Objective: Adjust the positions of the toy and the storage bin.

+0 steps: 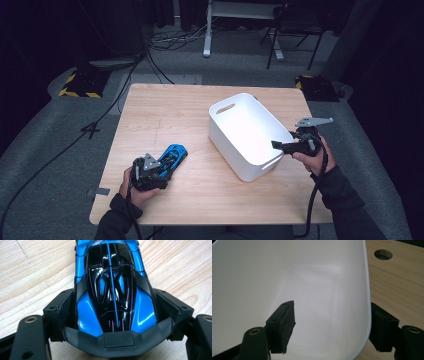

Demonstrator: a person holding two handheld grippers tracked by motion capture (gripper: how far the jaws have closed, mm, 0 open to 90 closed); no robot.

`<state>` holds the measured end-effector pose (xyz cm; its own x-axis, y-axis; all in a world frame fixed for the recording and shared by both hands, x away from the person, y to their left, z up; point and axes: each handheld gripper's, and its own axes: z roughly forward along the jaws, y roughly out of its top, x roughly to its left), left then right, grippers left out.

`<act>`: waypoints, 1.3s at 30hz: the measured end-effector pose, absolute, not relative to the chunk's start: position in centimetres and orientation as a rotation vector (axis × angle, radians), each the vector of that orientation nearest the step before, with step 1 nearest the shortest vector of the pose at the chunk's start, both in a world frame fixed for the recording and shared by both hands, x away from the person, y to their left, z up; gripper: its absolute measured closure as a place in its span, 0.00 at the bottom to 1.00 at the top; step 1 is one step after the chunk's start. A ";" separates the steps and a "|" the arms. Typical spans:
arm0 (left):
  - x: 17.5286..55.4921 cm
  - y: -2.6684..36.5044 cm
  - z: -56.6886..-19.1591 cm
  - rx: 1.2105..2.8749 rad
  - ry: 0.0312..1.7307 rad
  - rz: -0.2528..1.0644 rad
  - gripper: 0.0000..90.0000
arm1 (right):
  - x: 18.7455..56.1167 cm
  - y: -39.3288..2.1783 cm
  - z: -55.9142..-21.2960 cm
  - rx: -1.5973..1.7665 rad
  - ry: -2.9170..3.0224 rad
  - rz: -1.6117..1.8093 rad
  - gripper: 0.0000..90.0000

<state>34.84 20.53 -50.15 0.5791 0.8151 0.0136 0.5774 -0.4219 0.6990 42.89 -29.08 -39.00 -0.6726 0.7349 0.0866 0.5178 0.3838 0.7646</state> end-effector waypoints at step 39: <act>35.3 20.3 -50.1 2.158 1.101 0.461 0.26 | 37.0 -29.1 -38.1 0.814 2.451 1.347 0.27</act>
<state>35.35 20.28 -50.14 0.5828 0.8125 0.0118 0.5787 -0.4252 0.6959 37.03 -29.13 -38.13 -0.8197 0.5692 0.0637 0.3590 0.4238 0.8316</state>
